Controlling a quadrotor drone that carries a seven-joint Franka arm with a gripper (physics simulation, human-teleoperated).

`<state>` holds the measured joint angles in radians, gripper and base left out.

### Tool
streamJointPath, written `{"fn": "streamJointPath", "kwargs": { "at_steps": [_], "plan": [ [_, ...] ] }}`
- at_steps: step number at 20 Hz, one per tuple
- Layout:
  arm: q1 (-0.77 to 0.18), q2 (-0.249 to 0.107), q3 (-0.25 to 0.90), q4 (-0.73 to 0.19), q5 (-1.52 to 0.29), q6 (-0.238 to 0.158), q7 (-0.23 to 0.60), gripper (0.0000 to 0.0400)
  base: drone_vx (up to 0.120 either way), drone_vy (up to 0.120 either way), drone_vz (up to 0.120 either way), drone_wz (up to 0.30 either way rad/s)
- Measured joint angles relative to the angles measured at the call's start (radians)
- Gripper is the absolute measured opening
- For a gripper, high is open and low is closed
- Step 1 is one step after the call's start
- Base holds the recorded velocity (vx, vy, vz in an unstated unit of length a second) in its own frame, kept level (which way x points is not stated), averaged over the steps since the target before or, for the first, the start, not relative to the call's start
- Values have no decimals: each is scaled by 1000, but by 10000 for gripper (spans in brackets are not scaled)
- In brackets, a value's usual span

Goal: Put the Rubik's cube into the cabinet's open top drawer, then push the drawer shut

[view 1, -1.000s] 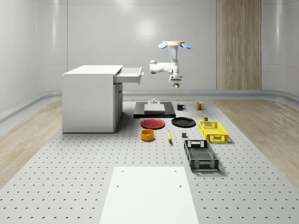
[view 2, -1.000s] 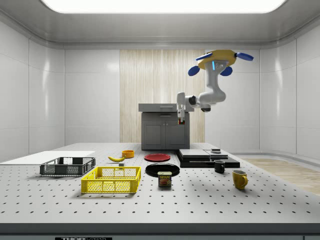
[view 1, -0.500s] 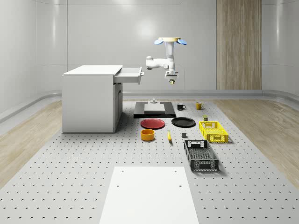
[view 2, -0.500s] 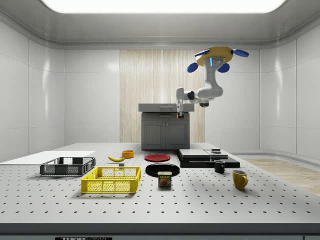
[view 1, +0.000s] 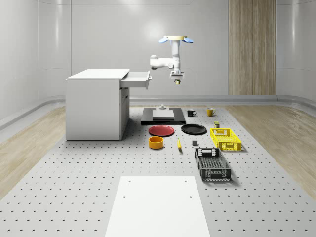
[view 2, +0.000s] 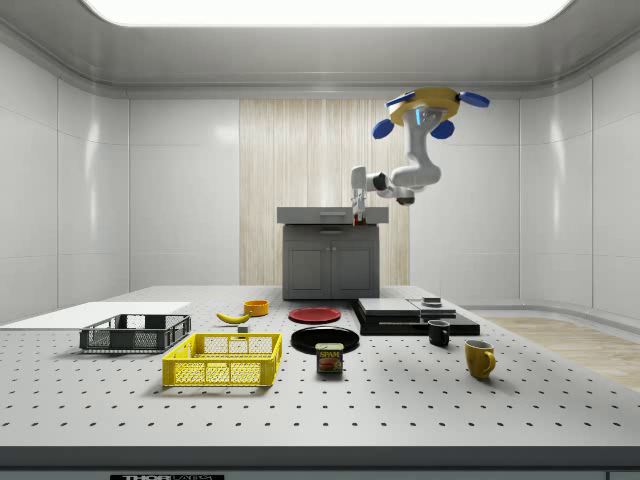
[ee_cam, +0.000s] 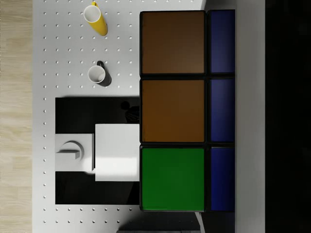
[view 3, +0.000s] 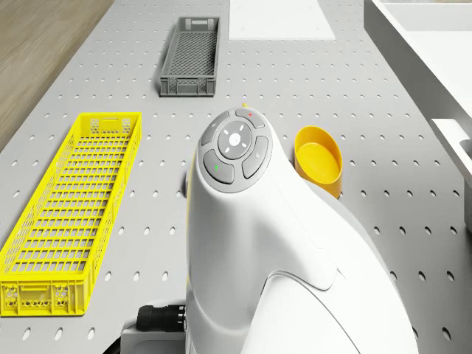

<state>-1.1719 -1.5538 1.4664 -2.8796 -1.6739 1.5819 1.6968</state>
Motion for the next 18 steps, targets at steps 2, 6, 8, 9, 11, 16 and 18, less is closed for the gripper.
{"fn": "streamJointPath", "kwargs": {
  "at_steps": [2,6,8,9,11,16,18],
  "plan": [
    [0,-2,0,0,1,2,0,325,0,-120,120,0],
    [-1,-7,1,0,3,7,1,325,0,-120,120,0],
    [-1,-9,1,0,4,9,1,325,0,-120,120,0],
    [-1,-10,1,0,4,10,1,325,0,-120,120,0],
    [-1,-12,2,0,5,11,1,325,0,-120,120,0],
    [-2,-17,2,0,7,16,1,325,0,-120,120,0],
    [-2,-19,2,0,7,17,2,325,0,-120,120,0]
  ]
}}
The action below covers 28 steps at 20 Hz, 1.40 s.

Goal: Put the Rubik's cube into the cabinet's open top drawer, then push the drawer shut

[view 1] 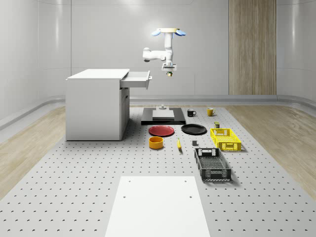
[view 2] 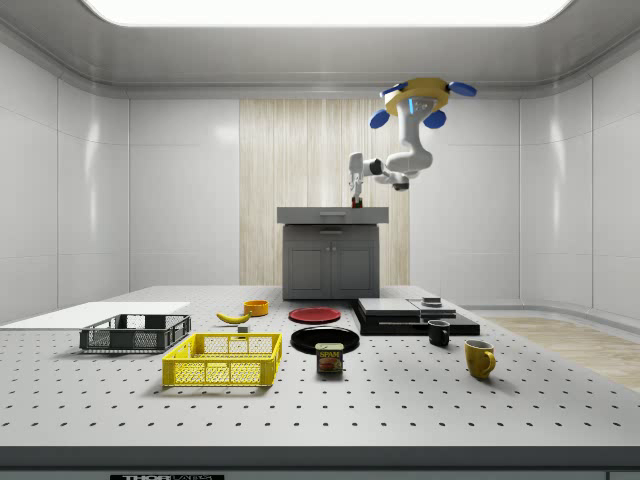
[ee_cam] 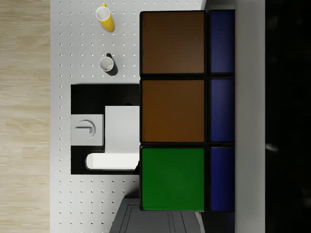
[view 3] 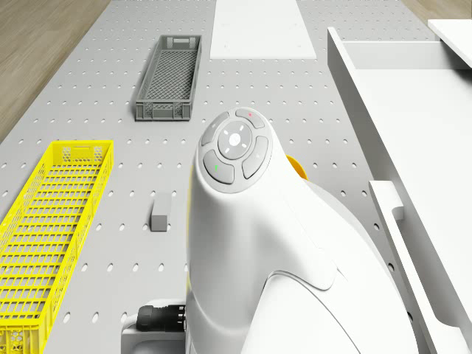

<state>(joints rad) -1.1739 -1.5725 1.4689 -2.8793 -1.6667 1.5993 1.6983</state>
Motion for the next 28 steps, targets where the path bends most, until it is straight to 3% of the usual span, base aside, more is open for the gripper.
{"fn": "streamJointPath", "kwargs": {
  "at_steps": [13,28],
  "plan": [
    [-1,-9,1,0,4,9,1,325,0,-120,117,0],
    [-2,-17,2,0,6,16,1,325,0,-120,0,0]
  ]
}}
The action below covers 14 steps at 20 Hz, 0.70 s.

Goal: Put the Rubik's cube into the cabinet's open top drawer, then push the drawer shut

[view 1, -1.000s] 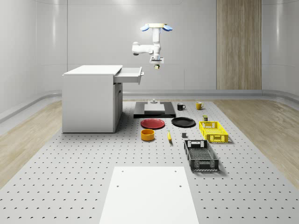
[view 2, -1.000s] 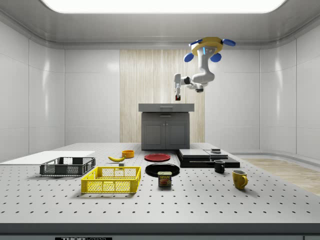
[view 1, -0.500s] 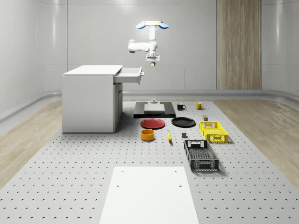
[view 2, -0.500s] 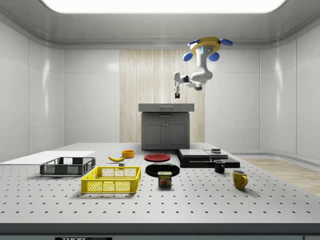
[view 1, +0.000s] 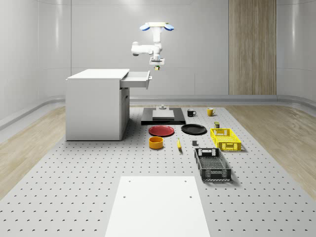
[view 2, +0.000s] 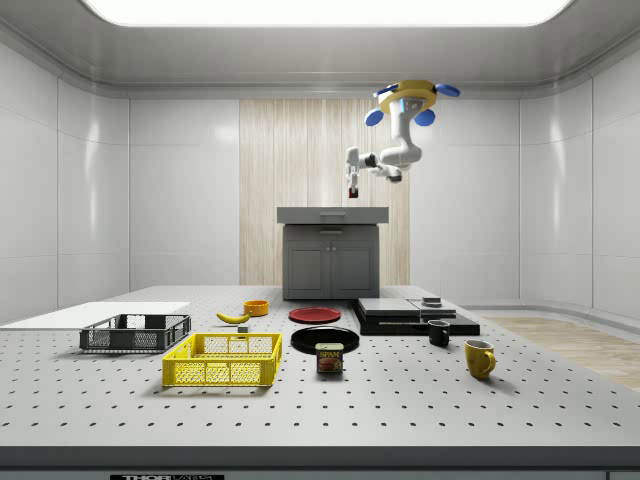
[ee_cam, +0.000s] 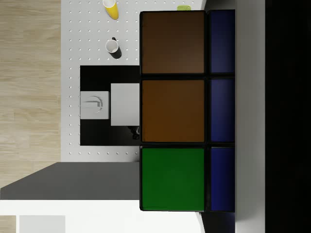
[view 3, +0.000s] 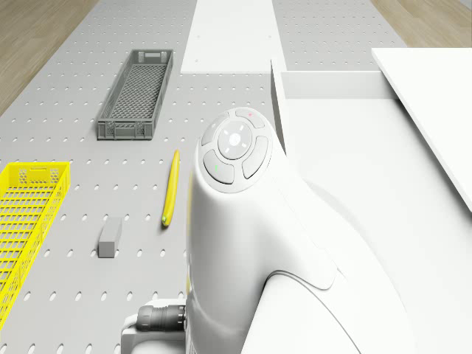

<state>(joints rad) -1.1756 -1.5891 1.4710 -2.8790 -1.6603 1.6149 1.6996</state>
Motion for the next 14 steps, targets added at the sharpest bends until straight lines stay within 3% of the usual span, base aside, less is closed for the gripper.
{"fn": "streamJointPath", "kwargs": {
  "at_steps": [14],
  "plan": [
    [0,-5,1,0,2,4,0,325,0,-120,0,0]
  ]
}}
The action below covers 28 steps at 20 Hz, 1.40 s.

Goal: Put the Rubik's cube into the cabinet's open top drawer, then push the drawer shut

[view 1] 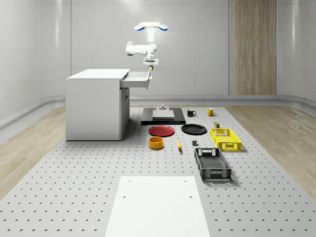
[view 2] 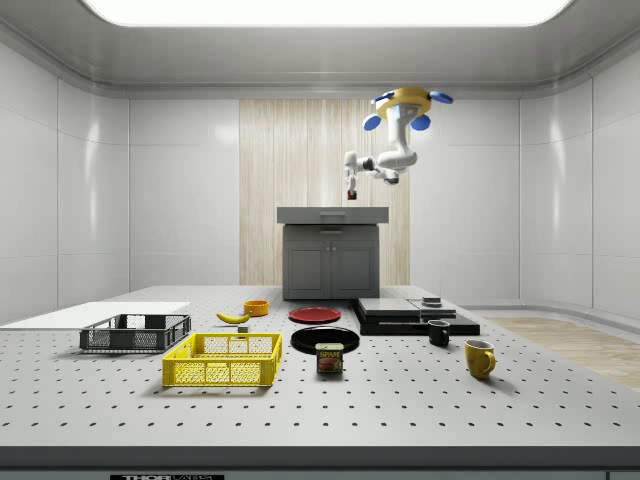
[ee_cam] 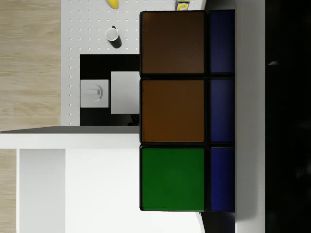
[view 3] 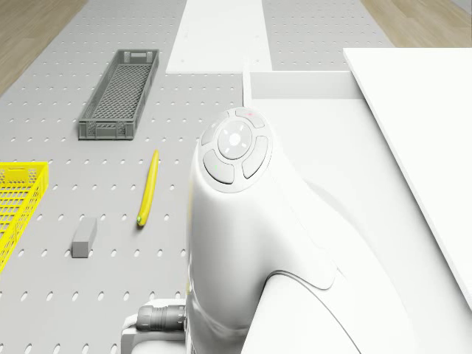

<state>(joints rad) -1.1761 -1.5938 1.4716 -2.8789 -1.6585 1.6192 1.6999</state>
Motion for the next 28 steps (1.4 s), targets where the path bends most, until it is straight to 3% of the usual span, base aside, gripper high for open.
{"fn": "streamJointPath", "kwargs": {
  "at_steps": [14,18,23,28],
  "plan": [
    [0,-3,0,0,1,3,0,325,0,-120,0,0],
    [0,-4,0,0,1,4,0,325,0,-120,-110,0],
    [0,-4,1,0,2,4,0,325,0,-120,-8,0],
    [-4,-7,-37,4,-34,17,1,325,0,-8,0,0]
  ]
}}
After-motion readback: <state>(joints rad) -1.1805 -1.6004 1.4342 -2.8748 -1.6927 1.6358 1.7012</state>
